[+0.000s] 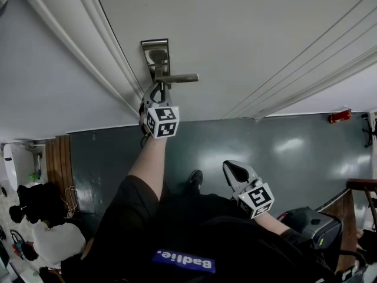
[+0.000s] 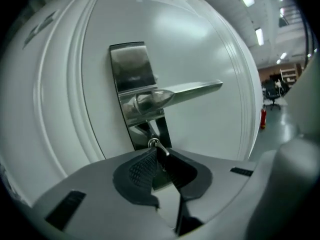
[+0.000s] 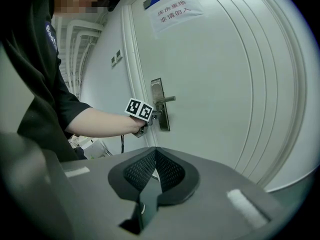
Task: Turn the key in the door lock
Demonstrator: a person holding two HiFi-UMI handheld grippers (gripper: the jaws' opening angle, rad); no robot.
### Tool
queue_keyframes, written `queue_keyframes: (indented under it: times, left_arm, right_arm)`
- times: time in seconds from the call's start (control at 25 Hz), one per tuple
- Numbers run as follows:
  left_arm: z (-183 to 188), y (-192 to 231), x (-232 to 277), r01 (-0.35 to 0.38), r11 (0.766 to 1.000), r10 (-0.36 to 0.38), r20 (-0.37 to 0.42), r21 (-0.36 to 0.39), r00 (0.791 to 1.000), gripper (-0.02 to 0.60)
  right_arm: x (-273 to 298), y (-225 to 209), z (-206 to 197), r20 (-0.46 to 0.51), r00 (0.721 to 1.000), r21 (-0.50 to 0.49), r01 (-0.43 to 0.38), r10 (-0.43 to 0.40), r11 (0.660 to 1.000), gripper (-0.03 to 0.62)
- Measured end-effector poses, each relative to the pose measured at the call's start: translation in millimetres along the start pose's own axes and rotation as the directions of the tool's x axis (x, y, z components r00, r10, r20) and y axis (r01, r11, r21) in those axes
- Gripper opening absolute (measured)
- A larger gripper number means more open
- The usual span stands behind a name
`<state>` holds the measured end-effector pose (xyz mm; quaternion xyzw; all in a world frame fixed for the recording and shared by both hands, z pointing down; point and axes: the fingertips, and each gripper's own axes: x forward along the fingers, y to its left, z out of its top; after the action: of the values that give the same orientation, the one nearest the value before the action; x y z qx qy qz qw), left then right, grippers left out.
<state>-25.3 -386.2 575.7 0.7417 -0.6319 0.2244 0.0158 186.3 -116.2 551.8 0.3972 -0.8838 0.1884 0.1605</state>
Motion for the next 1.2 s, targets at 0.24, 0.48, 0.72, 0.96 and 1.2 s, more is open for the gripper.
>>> queue_keyframes:
  times: [0.24,0.48,0.72,0.96,1.2]
  left_arm:
    - [-6,2,1,0.052,0.923,-0.039,0.042,-0.381,0.998,0.040]
    - [-6,6,1,0.169,0.648,-0.098,0.139,-0.743,0.985,0.029]
    - [-9,-1,4,0.337,0.201,-0.159,0.308,-0.920,0.938,0.023]
    - [-8,-2,4,0.428,-0.128,-0.166,0.445,-0.895,0.880,0.025]
    - [-7,-4,5,0.457,-0.331,-0.145,0.523,-0.826,0.840,0.032]
  right_arm:
    - [-5,-4,-1,0.008,1.000,0.006,0.009,-0.009,1.000,0.002]
    - [-6,-3,1,0.010,1.000,0.016,0.010,-0.010,1.000,0.002]
    - [-2,4,2,0.006,1.000,0.026,-0.011,0.011,1.000,0.002]
    - [3,7,1,-0.005,1.000,0.038,-0.014,0.014,0.999,0.002]
    - [8,9,0,-0.026,1.000,0.041,0.002,-0.001,0.999,0.002]
